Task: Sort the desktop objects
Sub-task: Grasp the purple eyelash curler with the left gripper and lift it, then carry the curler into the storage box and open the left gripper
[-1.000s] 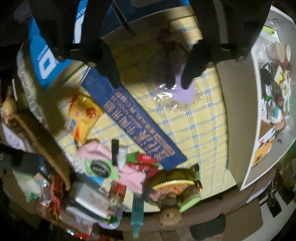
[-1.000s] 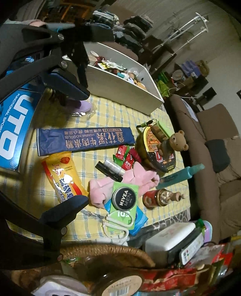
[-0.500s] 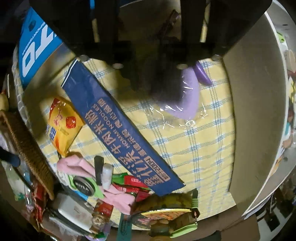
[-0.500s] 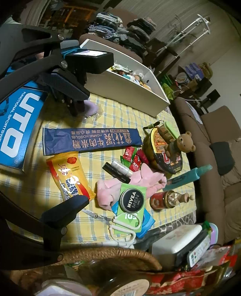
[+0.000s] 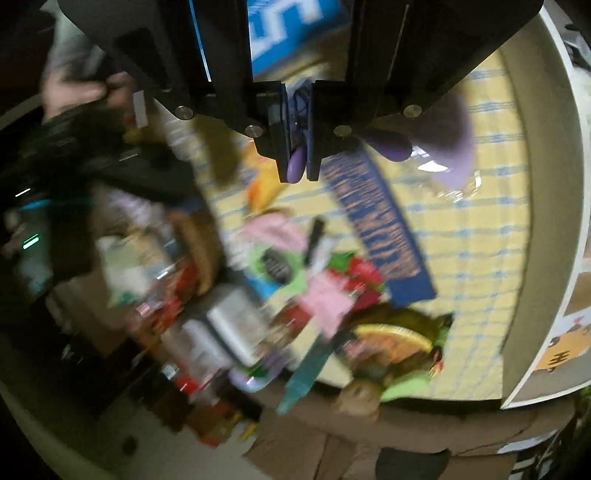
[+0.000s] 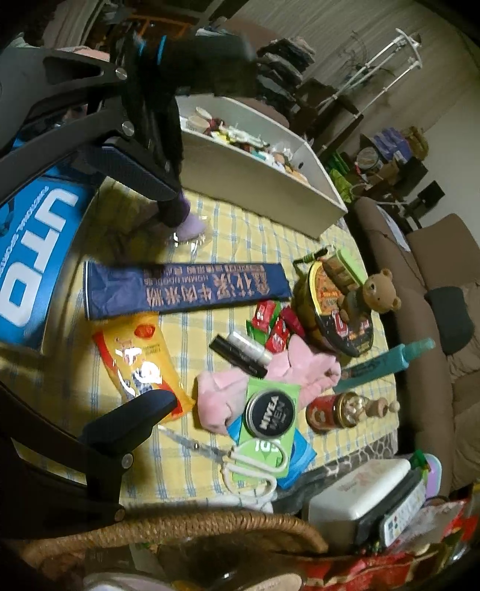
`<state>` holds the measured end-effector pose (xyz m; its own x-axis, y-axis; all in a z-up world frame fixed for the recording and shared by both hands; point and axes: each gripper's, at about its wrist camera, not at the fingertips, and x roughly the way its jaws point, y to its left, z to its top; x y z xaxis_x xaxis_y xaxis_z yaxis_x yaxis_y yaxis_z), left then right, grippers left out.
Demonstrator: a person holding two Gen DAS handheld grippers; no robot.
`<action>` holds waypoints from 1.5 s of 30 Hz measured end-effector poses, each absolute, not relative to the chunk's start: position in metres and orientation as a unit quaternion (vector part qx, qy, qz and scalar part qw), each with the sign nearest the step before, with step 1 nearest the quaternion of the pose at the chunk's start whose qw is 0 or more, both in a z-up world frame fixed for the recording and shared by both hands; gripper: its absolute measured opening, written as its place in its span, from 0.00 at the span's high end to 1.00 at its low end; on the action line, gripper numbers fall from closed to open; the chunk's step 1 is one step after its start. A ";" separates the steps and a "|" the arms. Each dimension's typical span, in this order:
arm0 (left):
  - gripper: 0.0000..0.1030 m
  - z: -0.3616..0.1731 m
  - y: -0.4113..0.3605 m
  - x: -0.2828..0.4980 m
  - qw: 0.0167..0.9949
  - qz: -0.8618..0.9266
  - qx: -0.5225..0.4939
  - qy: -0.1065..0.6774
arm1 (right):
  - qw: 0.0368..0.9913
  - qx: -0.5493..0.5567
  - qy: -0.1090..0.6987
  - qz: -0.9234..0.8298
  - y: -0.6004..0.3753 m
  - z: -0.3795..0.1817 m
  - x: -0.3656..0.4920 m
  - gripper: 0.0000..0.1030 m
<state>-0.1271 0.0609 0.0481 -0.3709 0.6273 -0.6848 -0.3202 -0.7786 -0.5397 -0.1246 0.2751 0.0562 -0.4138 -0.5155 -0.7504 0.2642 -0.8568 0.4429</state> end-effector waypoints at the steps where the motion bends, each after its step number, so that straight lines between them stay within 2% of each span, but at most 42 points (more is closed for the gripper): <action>1: 0.94 0.054 0.057 -0.127 0.299 0.812 -0.472 -0.171 | 0.244 0.486 -0.136 -0.828 0.273 0.057 -0.124 0.00; 10: 0.94 0.065 0.036 -0.130 0.292 0.812 -0.454 -0.222 | 0.286 0.462 -0.120 -0.831 0.258 0.070 -0.115 0.00; 16: 0.94 0.067 0.032 -0.131 0.293 0.808 -0.449 -0.243 | 0.335 0.422 0.027 -0.842 0.205 0.090 -0.086 0.00; 18: 0.94 0.069 0.029 -0.130 0.292 0.808 -0.447 -0.250 | 0.320 0.409 0.097 -0.849 0.184 0.087 -0.075 0.00; 20: 0.94 0.071 0.026 -0.130 0.294 0.806 -0.445 -0.257 | 0.313 0.407 0.134 -0.848 0.172 0.081 -0.070 0.03; 21: 0.94 0.071 0.024 -0.130 0.297 0.804 -0.445 -0.262 | 0.312 0.406 0.140 -0.847 0.170 0.078 -0.070 0.07; 22: 0.94 0.071 0.023 -0.130 0.301 0.800 -0.444 -0.268 | 0.312 0.405 0.142 -0.848 0.169 0.076 -0.071 0.23; 23: 0.93 0.071 0.022 -0.129 0.303 0.798 -0.445 -0.271 | 0.316 0.409 0.136 -0.845 0.168 0.072 -0.074 0.50; 25: 0.92 0.073 0.022 -0.127 0.299 0.801 -0.445 -0.266 | 0.309 0.433 0.113 -0.839 0.169 0.061 -0.086 0.69; 29: 0.91 0.076 0.017 -0.126 0.300 0.802 -0.440 -0.271 | 0.321 0.440 0.060 -0.837 0.175 0.059 -0.096 0.70; 37: 0.91 0.106 -0.018 -0.118 0.304 0.810 -0.412 -0.284 | 0.350 0.416 0.043 -0.838 0.153 0.092 -0.090 0.70; 45: 0.90 0.133 -0.117 -0.115 0.263 0.828 -0.372 -0.328 | 0.420 0.431 0.084 -0.794 0.060 0.129 -0.114 0.70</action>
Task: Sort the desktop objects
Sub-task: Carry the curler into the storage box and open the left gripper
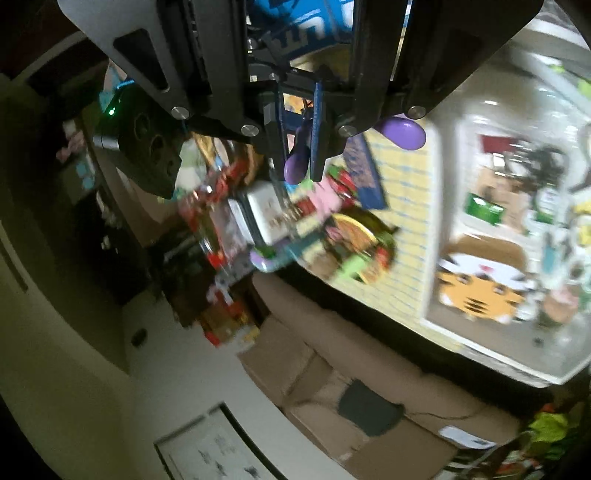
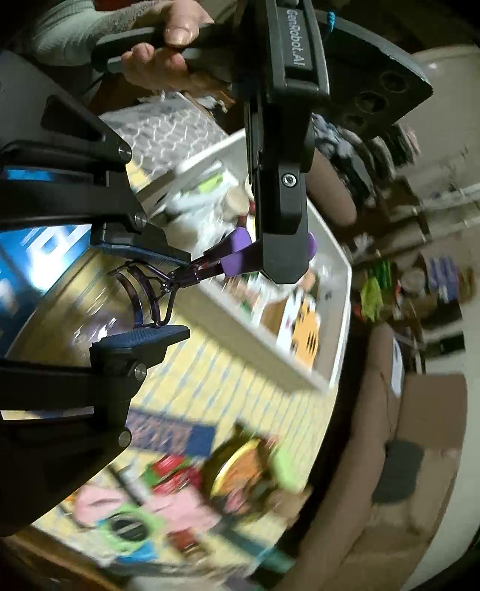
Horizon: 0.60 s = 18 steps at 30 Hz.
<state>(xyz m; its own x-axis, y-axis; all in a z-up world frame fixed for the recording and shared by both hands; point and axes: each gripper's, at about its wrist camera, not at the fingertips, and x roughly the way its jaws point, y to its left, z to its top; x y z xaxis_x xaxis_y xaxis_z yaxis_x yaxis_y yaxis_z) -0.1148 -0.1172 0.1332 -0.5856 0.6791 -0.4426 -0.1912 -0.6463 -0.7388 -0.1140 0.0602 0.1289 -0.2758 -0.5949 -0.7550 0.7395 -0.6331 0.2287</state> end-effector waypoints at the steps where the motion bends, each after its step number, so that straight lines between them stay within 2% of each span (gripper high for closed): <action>1: 0.90 0.133 -0.131 -0.116 0.254 0.828 -0.369 -0.336 | 0.431 0.437 0.083 -0.785 0.042 0.130 -0.121 0.70; 6: 0.93 0.118 -0.175 -0.146 0.203 0.831 -0.411 -0.316 | 0.454 0.488 0.068 -0.742 -0.020 0.106 -0.148 0.70; 11: 0.93 0.069 -0.194 -0.192 0.179 0.801 -0.484 -0.304 | 0.437 0.553 0.029 -0.709 -0.062 0.061 -0.186 0.70; 18: 0.93 0.020 -0.194 -0.229 0.179 0.776 -0.516 -0.316 | 0.372 0.593 0.092 -0.708 -0.088 0.031 -0.212 0.70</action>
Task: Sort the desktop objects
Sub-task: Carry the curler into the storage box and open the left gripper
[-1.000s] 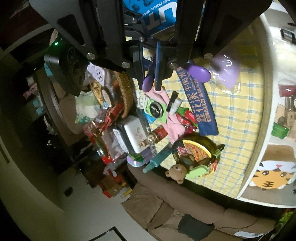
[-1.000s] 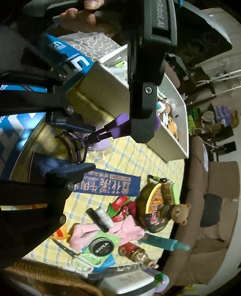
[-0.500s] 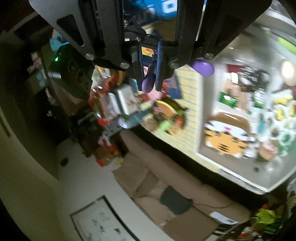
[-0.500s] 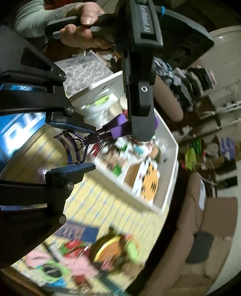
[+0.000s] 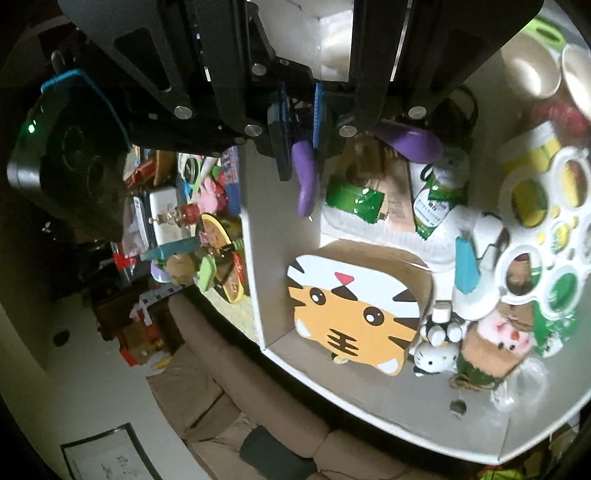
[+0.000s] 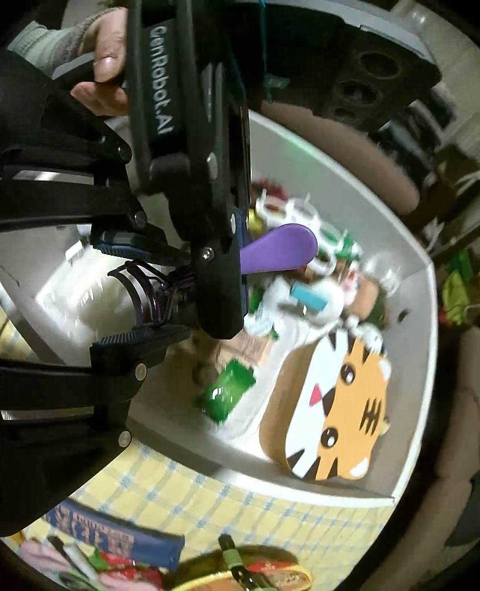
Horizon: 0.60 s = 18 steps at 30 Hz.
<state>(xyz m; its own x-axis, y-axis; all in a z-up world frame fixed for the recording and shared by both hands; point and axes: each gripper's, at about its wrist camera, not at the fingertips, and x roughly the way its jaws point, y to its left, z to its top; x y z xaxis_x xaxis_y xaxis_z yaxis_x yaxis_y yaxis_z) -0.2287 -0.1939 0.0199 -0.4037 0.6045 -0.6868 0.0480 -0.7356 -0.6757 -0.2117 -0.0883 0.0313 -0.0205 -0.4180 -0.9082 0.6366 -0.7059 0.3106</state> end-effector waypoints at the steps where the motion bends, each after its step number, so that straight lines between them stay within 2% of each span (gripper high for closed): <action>1: 0.93 0.017 -0.193 -0.231 0.180 0.776 -0.514 -0.318 | 0.366 0.594 0.096 -0.710 -0.088 0.030 -0.215 0.70; 4: 0.92 0.011 -0.193 -0.238 0.178 0.773 -0.515 -0.324 | 0.337 0.604 0.096 -0.715 -0.088 0.023 -0.221 0.70; 5: 0.90 0.011 -0.195 -0.238 0.174 0.774 -0.514 -0.325 | 0.333 0.603 0.099 -0.718 -0.090 0.024 -0.222 0.70; 8: 0.61 0.013 -0.197 -0.236 0.165 0.777 -0.516 -0.321 | 0.312 0.608 0.110 -0.722 -0.095 0.022 -0.225 0.69; 9: 0.60 0.013 -0.198 -0.235 0.159 0.779 -0.517 -0.317 | 0.298 0.610 0.118 -0.725 -0.097 0.022 -0.227 0.68; 11: 0.60 0.015 -0.202 -0.231 0.149 0.784 -0.516 -0.313 | 0.286 0.603 0.135 -0.732 -0.101 0.025 -0.226 0.56; 12: 0.60 0.017 -0.205 -0.228 0.148 0.784 -0.514 -0.315 | 0.284 0.596 0.138 -0.738 -0.100 0.029 -0.225 0.54; 16: 0.60 0.025 -0.211 -0.221 0.138 0.792 -0.510 -0.304 | 0.282 0.577 0.151 -0.752 -0.097 0.044 -0.219 0.53; 18: 0.56 0.029 -0.213 -0.217 0.136 0.795 -0.508 -0.302 | 0.290 0.568 0.156 -0.754 -0.094 0.053 -0.212 0.53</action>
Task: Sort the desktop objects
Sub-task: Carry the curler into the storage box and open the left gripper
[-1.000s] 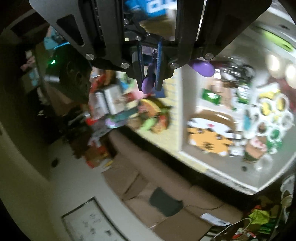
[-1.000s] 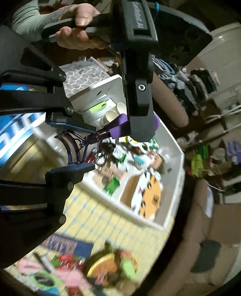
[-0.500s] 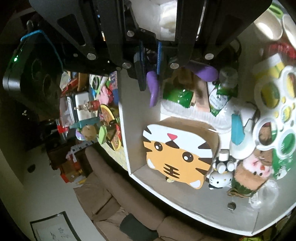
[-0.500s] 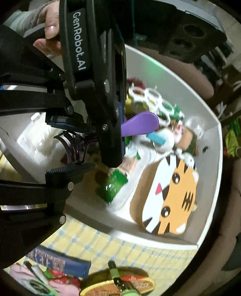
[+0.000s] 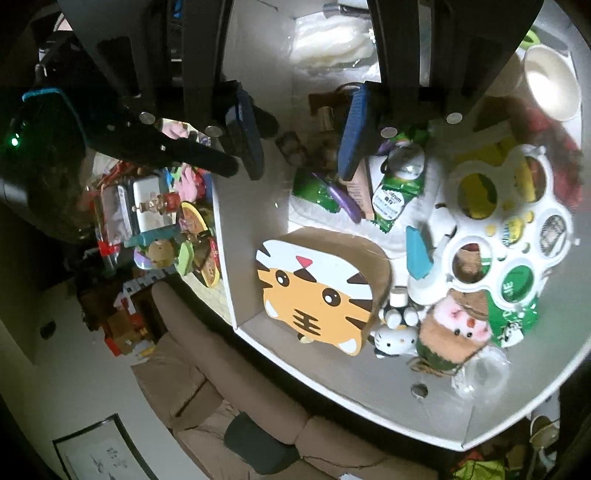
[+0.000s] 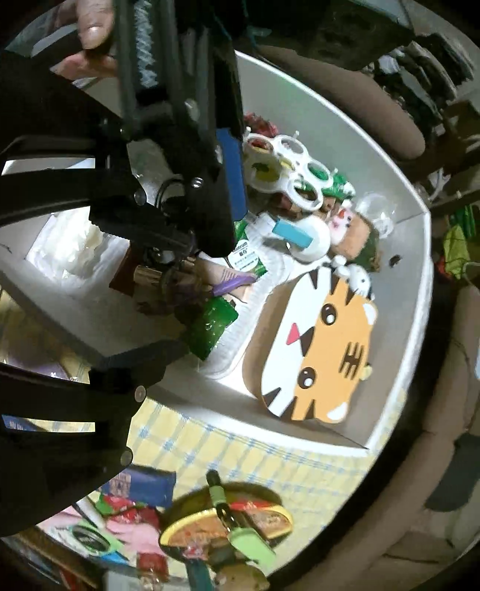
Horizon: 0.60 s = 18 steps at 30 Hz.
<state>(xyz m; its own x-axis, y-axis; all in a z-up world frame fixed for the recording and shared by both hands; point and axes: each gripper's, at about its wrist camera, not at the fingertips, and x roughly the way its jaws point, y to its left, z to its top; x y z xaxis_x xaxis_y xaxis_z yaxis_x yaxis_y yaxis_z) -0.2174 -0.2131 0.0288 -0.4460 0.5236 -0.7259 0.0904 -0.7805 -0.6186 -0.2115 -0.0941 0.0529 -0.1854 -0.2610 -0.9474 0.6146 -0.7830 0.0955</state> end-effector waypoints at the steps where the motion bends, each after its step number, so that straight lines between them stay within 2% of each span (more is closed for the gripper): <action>1: 0.55 0.031 -0.213 -0.215 0.137 0.796 -0.508 -0.300 | 0.290 0.566 0.156 -0.755 -0.092 0.056 -0.209 0.53; 4: 0.50 0.038 -0.211 -0.209 0.132 0.800 -0.510 -0.285 | 0.294 0.554 0.165 -0.761 -0.081 0.068 -0.196 0.53; 7: 0.40 0.044 -0.211 -0.198 0.128 0.806 -0.511 -0.269 | 0.295 0.544 0.169 -0.767 -0.067 0.075 -0.185 0.52; 9: 0.27 0.047 -0.210 -0.189 0.125 0.810 -0.509 -0.263 | 0.295 0.541 0.164 -0.770 -0.052 0.080 -0.176 0.52; 12: 0.14 0.051 -0.208 -0.176 0.118 0.814 -0.511 -0.250 | 0.293 0.537 0.153 -0.776 -0.027 0.084 -0.165 0.51; 18: 0.06 0.057 -0.187 -0.147 0.108 0.826 -0.514 -0.205 | 0.283 0.542 0.104 -0.784 0.025 0.074 -0.149 0.40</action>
